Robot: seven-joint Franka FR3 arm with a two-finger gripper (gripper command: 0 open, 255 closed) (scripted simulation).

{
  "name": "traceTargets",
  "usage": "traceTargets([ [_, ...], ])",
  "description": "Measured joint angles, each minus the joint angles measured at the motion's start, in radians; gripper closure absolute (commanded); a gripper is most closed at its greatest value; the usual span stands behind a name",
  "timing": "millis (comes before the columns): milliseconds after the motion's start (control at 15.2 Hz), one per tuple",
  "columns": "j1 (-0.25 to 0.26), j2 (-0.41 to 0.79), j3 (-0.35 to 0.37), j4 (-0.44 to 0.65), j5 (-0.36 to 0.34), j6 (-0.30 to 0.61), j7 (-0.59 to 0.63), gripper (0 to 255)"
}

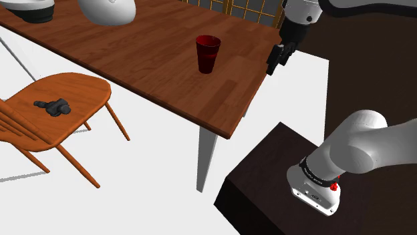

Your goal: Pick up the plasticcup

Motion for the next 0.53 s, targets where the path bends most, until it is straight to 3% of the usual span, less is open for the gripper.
traceTargets([
  [198,0.000,0.040,0.022,0.035,0.004,0.006,0.029,0],
  [528,-0.004,0.206,0.107,0.186,0.004,0.018,0.145,0],
])
